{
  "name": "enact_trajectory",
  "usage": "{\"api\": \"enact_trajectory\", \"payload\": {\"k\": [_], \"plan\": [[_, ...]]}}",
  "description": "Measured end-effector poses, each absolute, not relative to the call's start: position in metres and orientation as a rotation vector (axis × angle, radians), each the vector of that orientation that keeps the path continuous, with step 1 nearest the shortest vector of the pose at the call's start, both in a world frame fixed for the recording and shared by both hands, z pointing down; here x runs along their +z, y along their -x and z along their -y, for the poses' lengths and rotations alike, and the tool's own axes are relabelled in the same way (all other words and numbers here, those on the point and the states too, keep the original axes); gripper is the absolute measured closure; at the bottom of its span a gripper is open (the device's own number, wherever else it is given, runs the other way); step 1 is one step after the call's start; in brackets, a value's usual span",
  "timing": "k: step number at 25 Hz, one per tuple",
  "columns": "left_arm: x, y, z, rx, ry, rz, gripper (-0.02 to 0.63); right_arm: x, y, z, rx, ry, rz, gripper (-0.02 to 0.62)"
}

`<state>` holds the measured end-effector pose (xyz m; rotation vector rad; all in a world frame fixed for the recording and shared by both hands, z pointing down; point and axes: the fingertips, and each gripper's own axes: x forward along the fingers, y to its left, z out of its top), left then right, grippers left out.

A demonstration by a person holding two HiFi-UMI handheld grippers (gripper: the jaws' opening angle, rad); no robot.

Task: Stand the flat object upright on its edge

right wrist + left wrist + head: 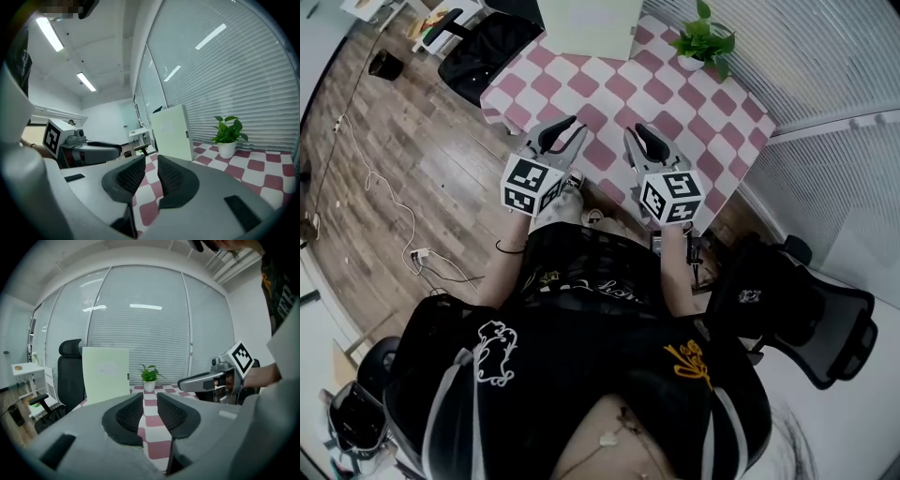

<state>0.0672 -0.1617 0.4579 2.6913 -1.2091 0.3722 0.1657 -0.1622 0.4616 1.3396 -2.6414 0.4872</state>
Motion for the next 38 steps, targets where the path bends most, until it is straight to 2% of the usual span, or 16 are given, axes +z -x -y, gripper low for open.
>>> {"api": "enact_trajectory", "payload": {"k": [11,18,38], "plan": [[0.453,-0.082,0.107,0.445,-2.693,1.217,0.506,0.461,-0.166,0.116,0.495,-1.28,2.697,0.535],[0.458,-0.069,0.083,0.511,-2.705,1.189,0.506,0.469,-0.141,0.096,0.527,-1.245,2.708,0.543],[0.463,0.077,-0.041,0.5,-2.764,1.091,0.506,0.474,-0.015,-0.031,0.523,-1.415,2.593,0.555]]}}
